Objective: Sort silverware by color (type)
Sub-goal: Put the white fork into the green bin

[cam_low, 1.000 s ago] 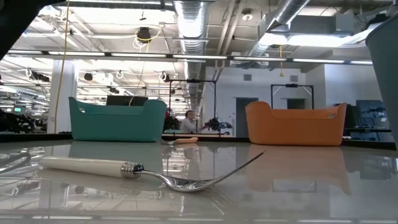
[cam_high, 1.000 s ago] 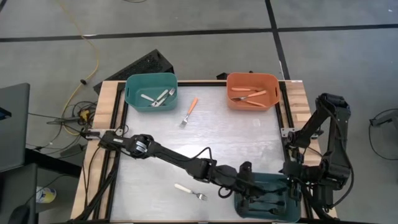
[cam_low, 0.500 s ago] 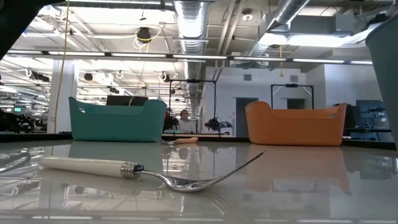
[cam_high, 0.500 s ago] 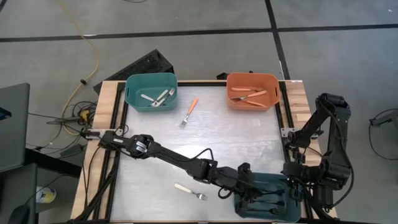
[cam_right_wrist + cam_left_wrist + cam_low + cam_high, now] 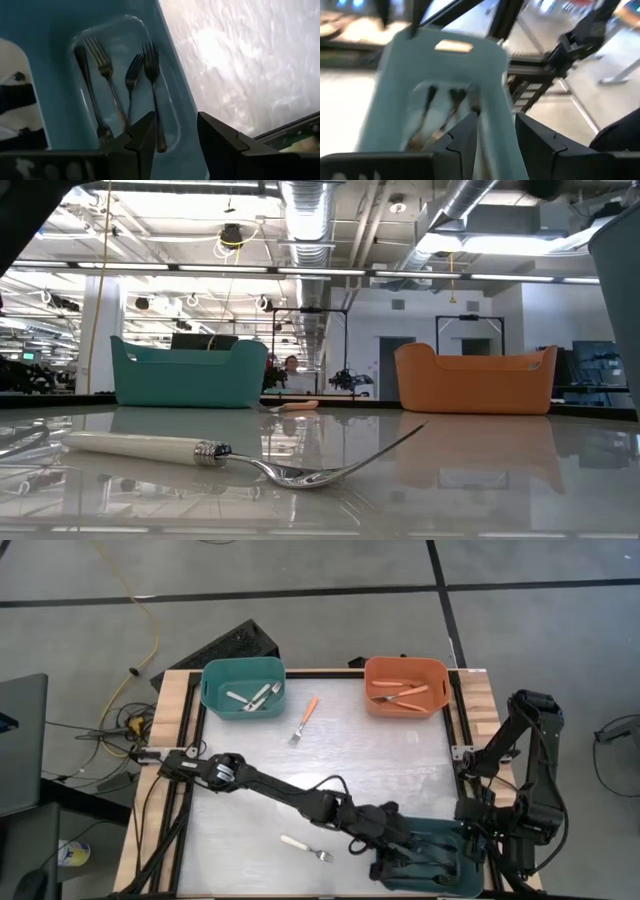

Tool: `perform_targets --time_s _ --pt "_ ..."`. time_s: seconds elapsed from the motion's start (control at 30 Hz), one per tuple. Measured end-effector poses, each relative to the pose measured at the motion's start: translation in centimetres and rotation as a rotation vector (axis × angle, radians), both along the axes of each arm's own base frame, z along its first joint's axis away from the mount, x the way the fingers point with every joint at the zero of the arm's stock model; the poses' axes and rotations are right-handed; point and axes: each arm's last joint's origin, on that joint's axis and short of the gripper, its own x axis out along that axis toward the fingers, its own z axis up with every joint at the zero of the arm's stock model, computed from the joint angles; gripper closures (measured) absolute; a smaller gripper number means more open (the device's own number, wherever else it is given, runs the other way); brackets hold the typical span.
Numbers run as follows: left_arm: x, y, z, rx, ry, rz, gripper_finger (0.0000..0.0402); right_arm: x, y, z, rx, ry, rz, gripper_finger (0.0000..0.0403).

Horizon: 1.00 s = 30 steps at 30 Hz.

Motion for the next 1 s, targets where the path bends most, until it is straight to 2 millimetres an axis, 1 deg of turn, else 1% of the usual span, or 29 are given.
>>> perform_targets --time_s 0.13,0.23,0.33,0.4,0.47,0.5,0.57,0.7,0.77,0.87,0.93,1.0 --pt "-1.4 2.2 1.8 0.038 0.148 0.036 0.0282 0.0 0.1 0.0 0.035 -0.005 -0.054 0.0237" --pt "-2.8 3.7 2.7 0.086 0.283 0.052 0.0286 0.1 0.2 0.0 0.069 -0.009 -0.108 0.0237" --pt "-4.9 4.7 3.3 0.17 0.435 0.037 0.0289 0.1 0.4 0.0 0.116 -0.021 -0.167 0.0237" --pt "-6.4 4.7 3.4 0.228 0.546 -0.001 0.029 0.2 0.5 0.1 0.145 -0.043 -0.208 0.0237" --pt "-8.1 3.8 3.0 0.268 0.676 -0.073 0.029 0.4 0.6 0.1 0.168 -0.071 -0.247 0.0237" --pt "-9.0 3.0 2.7 0.29 0.739 -0.125 0.029 0.5 0.6 0.2 0.178 -0.081 -0.263 0.0237" --pt "-10.5 1.2 1.4 0.348 0.846 -0.241 0.029 0.9 0.5 0.2 0.185 -0.097 -0.286 0.0237" --pt "-12.9 -2.3 -1.9 0.549 0.895 -0.466 0.029 1.9 0.1 0.2 0.164 -0.109 -0.293 0.0237" --pt "-13.3 -3.4 -3.7 0.612 0.867 -0.509 0.029 2.4 -0.1 0.2 0.141 -0.111 -0.269 0.0237" --pt "-13.3 -4.5 -6.0 0.582 0.83 -0.495 0.029 3.2 -0.4 0.2 0.092 -0.11 -0.213 0.0237" --pt "-12.8 -4.8 -6.8 0.52 0.793 -0.448 0.029 3.6 -0.6 0.2 0.062 -0.109 -0.177 0.0237" --pt "-12.4 -4.6 -6.9 0.502 0.788 -0.37 0.0291 4.0 -0.8 0.2 0.03 -0.106 -0.139 0.0237"
